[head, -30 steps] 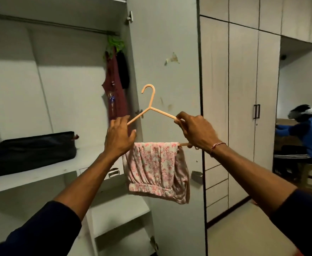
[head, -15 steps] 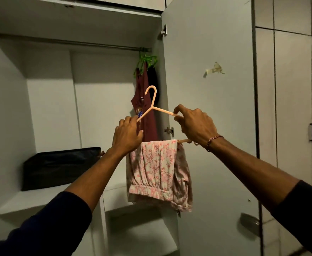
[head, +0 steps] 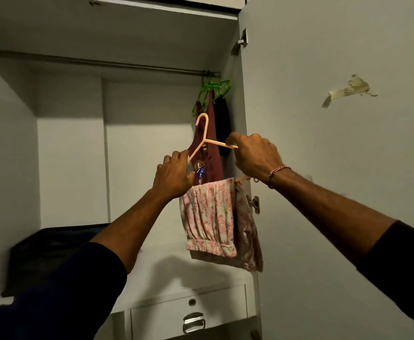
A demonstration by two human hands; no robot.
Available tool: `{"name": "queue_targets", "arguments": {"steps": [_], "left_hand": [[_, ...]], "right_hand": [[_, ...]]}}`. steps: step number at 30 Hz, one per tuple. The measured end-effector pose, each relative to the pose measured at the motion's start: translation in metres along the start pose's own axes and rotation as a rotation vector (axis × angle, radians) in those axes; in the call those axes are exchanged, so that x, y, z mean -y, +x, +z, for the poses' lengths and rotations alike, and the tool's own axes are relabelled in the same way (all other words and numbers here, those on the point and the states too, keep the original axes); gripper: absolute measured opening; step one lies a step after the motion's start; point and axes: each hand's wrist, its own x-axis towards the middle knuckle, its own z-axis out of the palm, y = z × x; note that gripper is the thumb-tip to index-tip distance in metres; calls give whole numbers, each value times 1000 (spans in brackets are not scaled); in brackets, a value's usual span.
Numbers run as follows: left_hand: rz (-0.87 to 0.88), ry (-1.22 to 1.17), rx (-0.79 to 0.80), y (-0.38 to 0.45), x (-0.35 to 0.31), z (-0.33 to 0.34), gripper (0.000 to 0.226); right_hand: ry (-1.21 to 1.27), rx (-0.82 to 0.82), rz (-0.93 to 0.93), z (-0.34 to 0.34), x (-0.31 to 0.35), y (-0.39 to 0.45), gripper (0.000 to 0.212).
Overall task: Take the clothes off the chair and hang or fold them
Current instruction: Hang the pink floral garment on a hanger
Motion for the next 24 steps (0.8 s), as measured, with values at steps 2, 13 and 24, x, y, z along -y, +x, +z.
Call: {"name": "queue_targets", "arguments": {"steps": [2, 13, 24], "left_hand": [[16, -4, -9, 19, 10, 10, 64], [133, 18, -70, 147, 89, 69, 68], [195, -66, -169, 280, 140, 122, 68]], "right_hand": [[-2, -13, -1, 19, 0, 22, 26], [-79, -144, 21, 105, 12, 159, 26], [-168, -274, 92, 167, 2, 277, 26]]}}
